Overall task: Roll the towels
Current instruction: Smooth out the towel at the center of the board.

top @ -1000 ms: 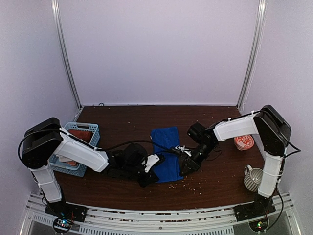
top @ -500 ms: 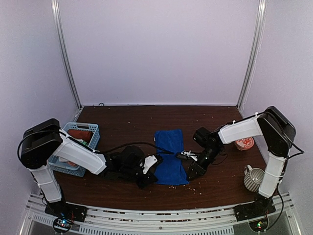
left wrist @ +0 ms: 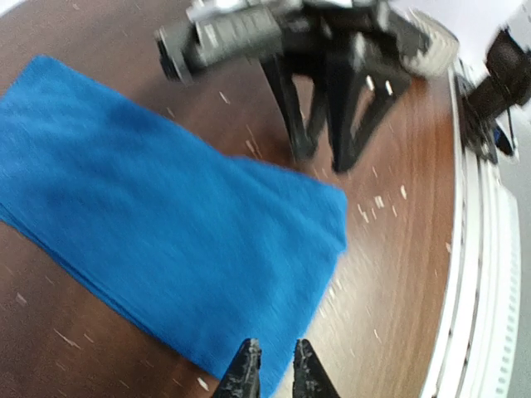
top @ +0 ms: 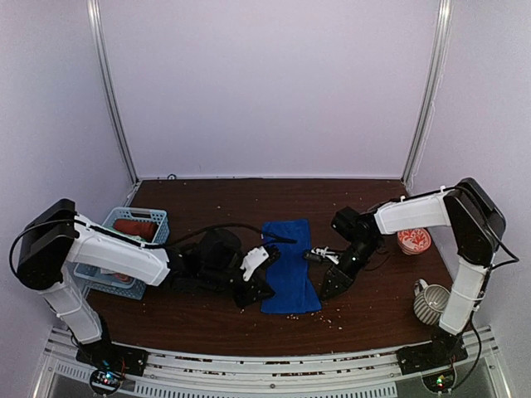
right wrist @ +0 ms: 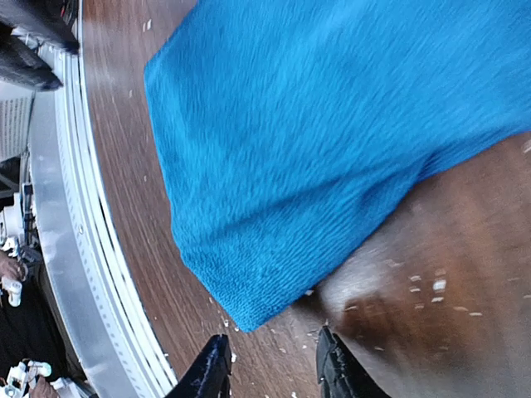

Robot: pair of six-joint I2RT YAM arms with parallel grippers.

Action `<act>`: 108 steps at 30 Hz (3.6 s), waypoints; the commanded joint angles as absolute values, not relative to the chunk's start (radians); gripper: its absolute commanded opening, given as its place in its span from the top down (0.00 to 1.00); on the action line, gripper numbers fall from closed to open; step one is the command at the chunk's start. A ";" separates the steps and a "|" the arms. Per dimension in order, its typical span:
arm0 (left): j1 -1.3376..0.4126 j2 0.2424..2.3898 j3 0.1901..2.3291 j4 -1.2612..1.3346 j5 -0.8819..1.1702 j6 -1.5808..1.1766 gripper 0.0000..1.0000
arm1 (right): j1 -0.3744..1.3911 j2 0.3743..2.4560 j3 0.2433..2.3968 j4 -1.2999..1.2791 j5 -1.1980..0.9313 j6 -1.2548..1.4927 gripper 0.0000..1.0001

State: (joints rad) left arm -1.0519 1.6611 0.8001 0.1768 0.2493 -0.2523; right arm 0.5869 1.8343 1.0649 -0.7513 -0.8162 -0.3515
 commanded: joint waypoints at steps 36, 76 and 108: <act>-0.884 2.036 1.032 0.195 0.231 -0.444 1.00 | 0.481 1.905 1.130 -0.710 -0.830 -0.224 0.99; -0.865 2.109 1.245 0.120 0.182 -0.293 0.93 | 0.437 2.231 1.580 -0.636 -0.594 -0.077 0.78; -1.131 2.020 1.281 -0.160 0.185 0.193 0.59 | 0.139 1.434 1.342 -0.446 -0.880 -0.259 0.11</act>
